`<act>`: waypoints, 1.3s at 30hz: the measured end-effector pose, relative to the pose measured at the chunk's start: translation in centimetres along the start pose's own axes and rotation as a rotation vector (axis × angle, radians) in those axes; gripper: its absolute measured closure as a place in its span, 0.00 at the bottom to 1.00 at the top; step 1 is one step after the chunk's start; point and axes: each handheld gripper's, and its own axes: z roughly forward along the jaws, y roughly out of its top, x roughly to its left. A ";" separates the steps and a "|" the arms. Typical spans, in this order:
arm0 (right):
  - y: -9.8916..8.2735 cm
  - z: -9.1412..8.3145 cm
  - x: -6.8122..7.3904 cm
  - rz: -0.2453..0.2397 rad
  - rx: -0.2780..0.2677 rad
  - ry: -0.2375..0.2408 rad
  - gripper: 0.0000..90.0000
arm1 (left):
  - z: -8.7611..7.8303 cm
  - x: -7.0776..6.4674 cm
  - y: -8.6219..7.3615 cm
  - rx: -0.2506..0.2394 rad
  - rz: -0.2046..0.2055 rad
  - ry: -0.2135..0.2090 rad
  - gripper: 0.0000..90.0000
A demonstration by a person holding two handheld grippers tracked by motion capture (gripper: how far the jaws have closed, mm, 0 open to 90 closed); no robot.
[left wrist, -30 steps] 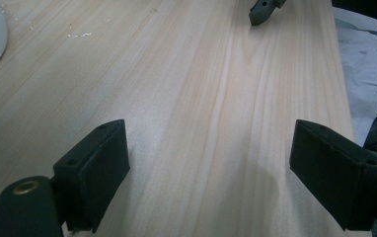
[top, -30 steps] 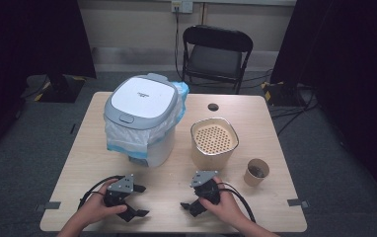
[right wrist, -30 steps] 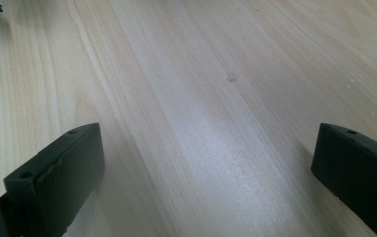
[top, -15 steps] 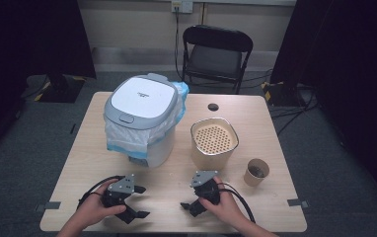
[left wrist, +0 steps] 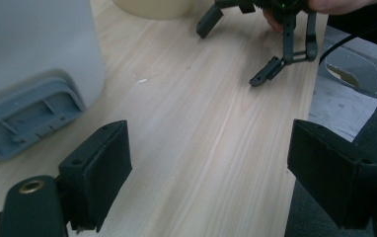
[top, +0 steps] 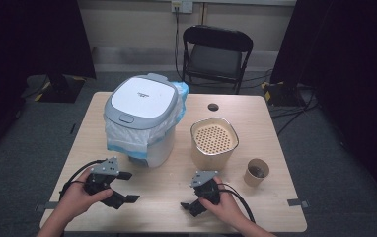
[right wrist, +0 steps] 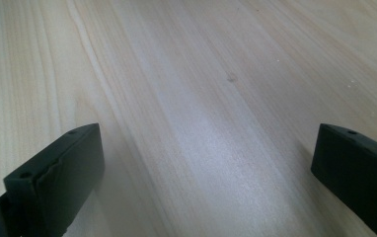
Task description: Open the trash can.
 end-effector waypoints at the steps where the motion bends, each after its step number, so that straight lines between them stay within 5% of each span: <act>1: 0.0 0.0 0.0 -0.002 0.000 0.000 0.00 | -0.2 0.0 0.2 0.005 -0.003 0.001 0.18; 21: 0.0 0.0 0.0 -0.003 -0.002 -0.001 0.00 | -4.7 -0.5 5.1 -0.022 -0.013 -0.003 0.18; 39: 0.0 0.0 0.0 -0.004 -0.003 -0.002 0.00 | -6.7 -0.3 8.3 -0.040 -0.006 0.015 0.18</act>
